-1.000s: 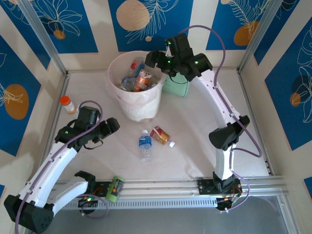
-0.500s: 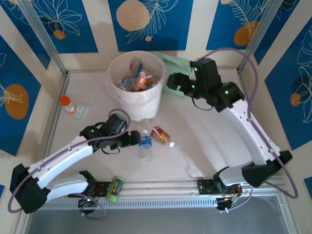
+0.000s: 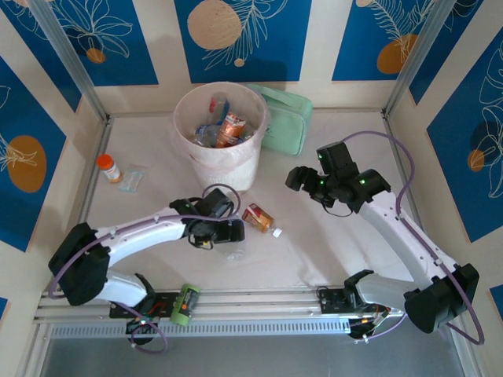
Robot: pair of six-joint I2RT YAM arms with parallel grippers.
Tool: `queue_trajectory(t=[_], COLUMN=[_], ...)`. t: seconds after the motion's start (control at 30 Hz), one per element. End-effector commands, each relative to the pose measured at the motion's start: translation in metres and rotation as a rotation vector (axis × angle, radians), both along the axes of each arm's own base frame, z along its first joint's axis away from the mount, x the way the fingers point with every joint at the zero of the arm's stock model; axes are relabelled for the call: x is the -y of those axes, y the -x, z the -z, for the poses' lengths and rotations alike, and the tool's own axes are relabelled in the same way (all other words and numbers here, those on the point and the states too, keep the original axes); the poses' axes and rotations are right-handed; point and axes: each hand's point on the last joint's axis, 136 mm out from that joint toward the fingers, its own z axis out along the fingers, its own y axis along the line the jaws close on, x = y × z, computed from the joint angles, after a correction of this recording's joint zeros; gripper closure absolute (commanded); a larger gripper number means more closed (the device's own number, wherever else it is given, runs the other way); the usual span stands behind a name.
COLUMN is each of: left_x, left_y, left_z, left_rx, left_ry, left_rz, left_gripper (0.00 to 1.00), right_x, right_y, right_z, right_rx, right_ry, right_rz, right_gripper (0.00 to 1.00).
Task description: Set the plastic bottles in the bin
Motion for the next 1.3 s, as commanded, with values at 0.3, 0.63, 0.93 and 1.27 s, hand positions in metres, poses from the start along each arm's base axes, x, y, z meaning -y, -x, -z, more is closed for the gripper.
queue_trajectory(t=[0.3,0.63,0.93,1.27], left_x=[0.029,0.029,0.027,0.05], left_y=[-0.006,-0.004,0.002,0.026], left_z=[0.014,0.021,0.01,-0.089], left_rx=[-0.045,-0.056,-0.037,0.145], left_ry=[-0.038,-0.115,-0.149,-0.087], left_rz=[0.046,0.072,0.108,0.285], left_gripper=[0.14,0.28,0.39,0.41], right_x=[-0.003,0.008,0.018,0.034], right_y=[-0.003,-0.001,0.0,-0.005], right_z=[0.005,0.01,0.011,0.0], right_rx=[-0.015,-0.023,-0.019,0.015], right_ry=[-0.058,-0.082,-0.101,-0.11], right_rz=[-0.012,0.011,0.044,0.081], right_gripper=[0.15,0.15,0.16,0.16])
